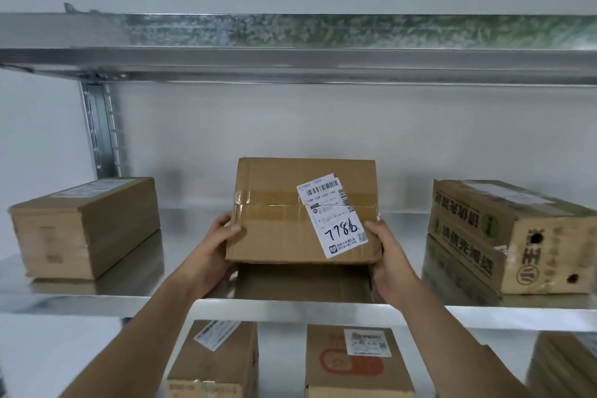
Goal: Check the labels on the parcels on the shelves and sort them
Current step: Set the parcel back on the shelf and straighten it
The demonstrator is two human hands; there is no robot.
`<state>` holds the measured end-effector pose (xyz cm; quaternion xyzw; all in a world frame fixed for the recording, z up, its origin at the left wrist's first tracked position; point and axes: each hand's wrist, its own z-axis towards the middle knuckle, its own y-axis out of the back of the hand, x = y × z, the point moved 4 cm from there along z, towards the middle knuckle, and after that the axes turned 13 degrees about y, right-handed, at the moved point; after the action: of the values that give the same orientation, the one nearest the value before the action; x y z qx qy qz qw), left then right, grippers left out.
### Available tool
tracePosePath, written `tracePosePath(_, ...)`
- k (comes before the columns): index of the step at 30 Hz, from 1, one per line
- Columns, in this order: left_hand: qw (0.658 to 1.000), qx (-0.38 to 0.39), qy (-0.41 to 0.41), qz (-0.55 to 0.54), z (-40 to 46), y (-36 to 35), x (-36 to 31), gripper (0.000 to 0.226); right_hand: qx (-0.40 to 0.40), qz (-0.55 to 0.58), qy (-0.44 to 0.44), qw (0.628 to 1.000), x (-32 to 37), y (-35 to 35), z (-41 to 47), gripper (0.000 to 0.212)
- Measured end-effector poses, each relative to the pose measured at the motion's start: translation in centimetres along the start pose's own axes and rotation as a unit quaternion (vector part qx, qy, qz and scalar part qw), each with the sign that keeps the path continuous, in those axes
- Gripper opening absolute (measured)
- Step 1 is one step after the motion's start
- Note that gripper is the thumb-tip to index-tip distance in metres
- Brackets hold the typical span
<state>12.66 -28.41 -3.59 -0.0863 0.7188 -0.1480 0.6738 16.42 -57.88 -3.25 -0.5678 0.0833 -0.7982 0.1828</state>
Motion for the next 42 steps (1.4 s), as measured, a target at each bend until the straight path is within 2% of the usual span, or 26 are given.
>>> tracePosePath(3,1.0,-0.007,0.005,0.011,-0.02,-0.17,0.0,0.123,-0.005,-0.011,0.011,1.0,-0.01,0.09,0.1,0.042)
tracePosePath(15,1.0,0.009,0.013,0.009,-0.1,-0.05,-0.04,0.122,-0.006,-0.019,0.026,0.999,-0.11,0.19,0.44,0.036)
tracePosePath(25,1.0,0.014,0.011,0.017,-0.29,-0.38,-0.18,0.12,-0.009,-0.005,0.03,0.999,-0.13,0.13,0.52,0.037)
tracePosePath(28,1.0,0.01,0.009,0.025,0.01,-0.27,-0.12,0.118,-0.016,-0.009,0.036,0.999,-0.04,0.11,0.54,0.045)
tracePosePath(31,0.999,0.007,0.0,0.041,0.05,-0.15,-0.15,0.108,-0.013,-0.028,0.027,0.999,-0.09,0.05,0.48,0.066)
tracePosePath(34,0.998,0.001,-0.018,0.064,-0.11,-0.14,-0.17,0.099,-0.014,-0.04,0.009,0.999,-0.61,0.48,0.58,0.073)
tracePosePath(38,0.996,-0.03,-0.044,0.073,-0.15,-0.13,-0.25,0.078,-0.058,-0.04,0.022,0.997,-0.29,0.88,0.42,0.074)
tracePosePath(42,0.988,-0.086,-0.093,0.093,-0.59,-0.54,-0.62,0.067,-0.04,-0.04,0.037,0.998,0.11,0.51,-0.08,0.046)
